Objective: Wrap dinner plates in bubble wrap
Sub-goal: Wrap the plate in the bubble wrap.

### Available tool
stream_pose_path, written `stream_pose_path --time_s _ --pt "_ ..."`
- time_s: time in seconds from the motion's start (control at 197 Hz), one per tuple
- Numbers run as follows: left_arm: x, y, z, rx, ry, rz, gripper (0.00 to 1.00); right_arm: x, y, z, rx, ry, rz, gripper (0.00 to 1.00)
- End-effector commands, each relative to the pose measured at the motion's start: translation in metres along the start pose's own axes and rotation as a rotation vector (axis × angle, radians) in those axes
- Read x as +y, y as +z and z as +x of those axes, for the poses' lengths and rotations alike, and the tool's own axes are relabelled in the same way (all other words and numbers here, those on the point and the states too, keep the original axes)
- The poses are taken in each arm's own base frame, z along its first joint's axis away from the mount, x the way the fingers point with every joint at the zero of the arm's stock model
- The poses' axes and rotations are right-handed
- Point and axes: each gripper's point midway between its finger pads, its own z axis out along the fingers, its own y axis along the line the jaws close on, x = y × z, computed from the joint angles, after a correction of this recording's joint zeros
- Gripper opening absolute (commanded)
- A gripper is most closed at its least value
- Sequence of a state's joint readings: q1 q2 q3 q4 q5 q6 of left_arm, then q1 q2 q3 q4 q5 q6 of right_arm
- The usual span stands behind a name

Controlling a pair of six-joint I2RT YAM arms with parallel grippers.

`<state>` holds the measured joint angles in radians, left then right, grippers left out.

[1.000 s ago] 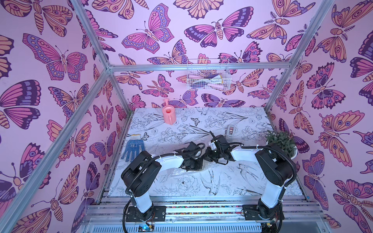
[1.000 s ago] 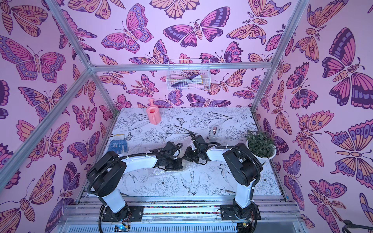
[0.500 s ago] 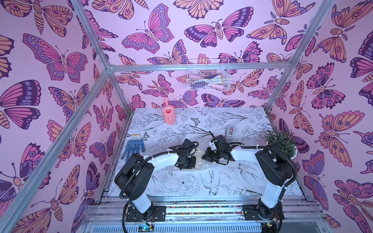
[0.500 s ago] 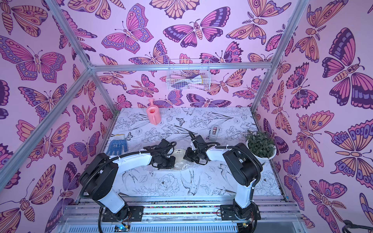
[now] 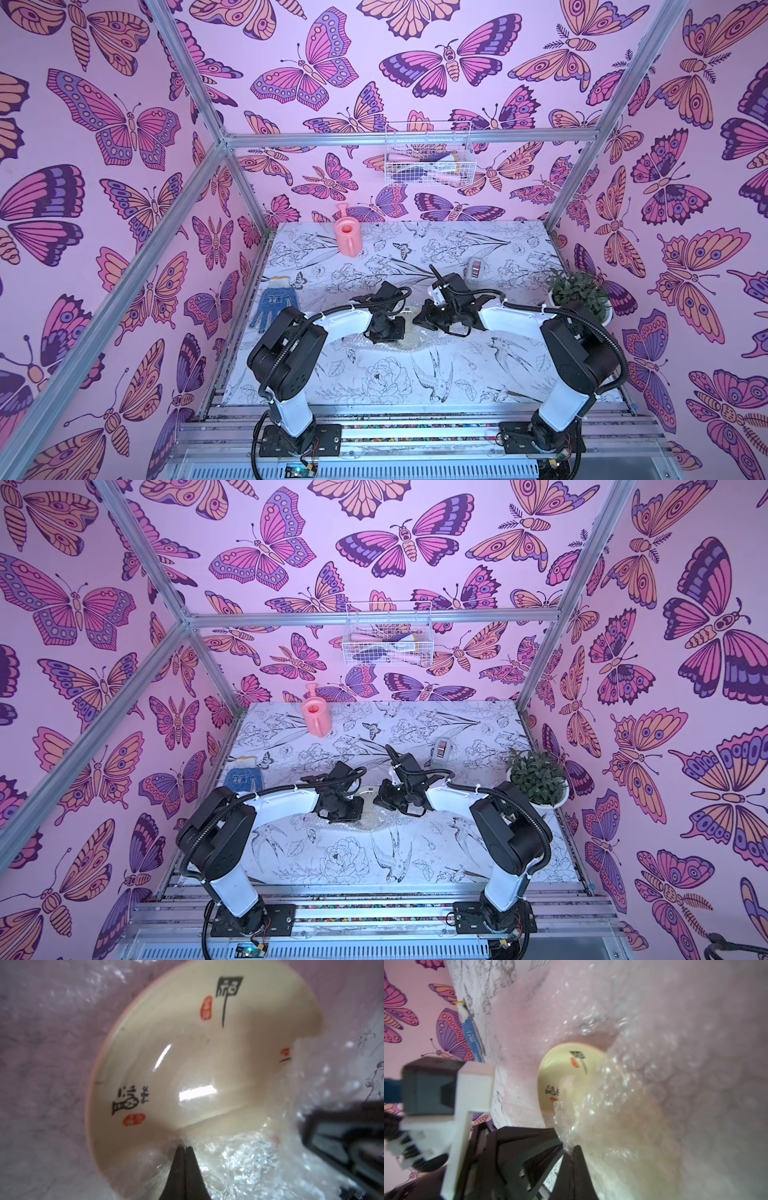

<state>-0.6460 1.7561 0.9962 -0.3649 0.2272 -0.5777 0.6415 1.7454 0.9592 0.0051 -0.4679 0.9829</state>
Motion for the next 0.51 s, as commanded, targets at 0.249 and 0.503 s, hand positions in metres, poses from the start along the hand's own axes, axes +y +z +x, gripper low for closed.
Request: stream_pose_path --time_s 0.249,0.503 --pt "0.032 0.021 0.030 0.088 -0.053 -0.084 0.00 0.010 0.048 0.030 0.117 0.093 -0.096 0.00" --pt "0.030 0.013 0.024 0.051 -0.055 -0.077 0.00 -0.017 0.061 0.036 0.137 0.105 -0.025 0.00"
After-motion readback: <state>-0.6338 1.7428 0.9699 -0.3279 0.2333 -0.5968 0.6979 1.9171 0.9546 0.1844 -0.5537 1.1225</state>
